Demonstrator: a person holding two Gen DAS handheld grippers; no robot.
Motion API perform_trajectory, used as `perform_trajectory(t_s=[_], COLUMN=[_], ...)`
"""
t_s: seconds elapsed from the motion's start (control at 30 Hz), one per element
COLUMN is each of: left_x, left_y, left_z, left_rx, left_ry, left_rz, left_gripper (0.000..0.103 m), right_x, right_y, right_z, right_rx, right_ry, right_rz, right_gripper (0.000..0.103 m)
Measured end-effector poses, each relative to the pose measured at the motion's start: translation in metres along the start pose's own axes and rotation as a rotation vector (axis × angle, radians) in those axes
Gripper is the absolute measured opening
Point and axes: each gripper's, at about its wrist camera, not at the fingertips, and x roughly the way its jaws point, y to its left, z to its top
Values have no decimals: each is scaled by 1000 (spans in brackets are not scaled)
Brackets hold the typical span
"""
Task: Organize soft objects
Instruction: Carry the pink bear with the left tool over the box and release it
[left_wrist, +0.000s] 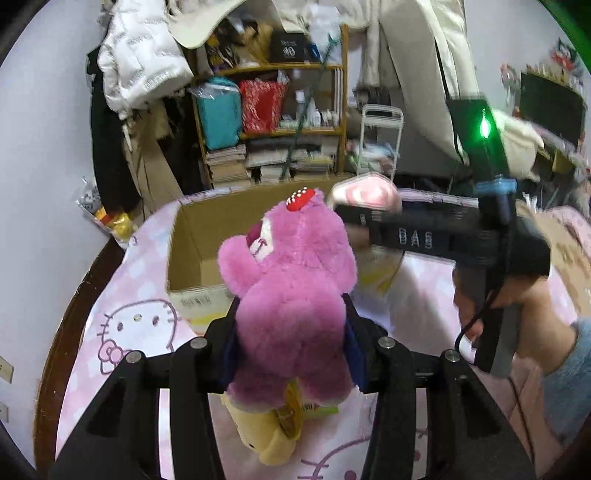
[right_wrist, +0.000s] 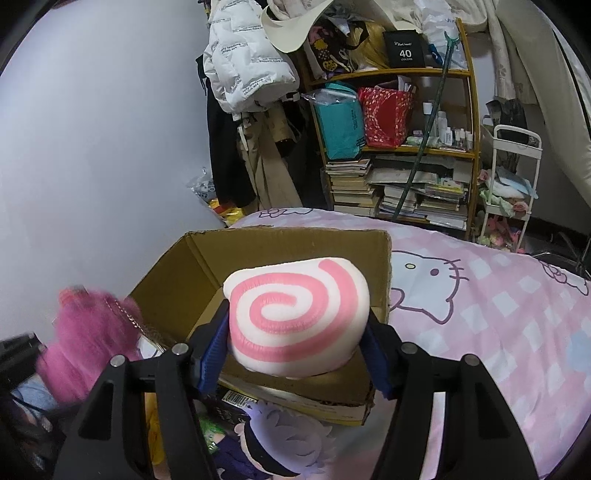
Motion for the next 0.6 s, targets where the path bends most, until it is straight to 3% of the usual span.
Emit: perform_trajectory(t_s=[0.27,0.6], left_x=[22,65], left_y=[22,37], left_z=[36,45], left_rx=[-58,-117], left_ry=[-57,8], left_rz=[32,57], left_gripper=[47,48], right_x=[6,12], right_y=[1,-2], right_z=[-2,-3], right_rx=[-5,-11], right_ry=[8,21], right_rz=[-13,-2], right_gripper=[70,73])
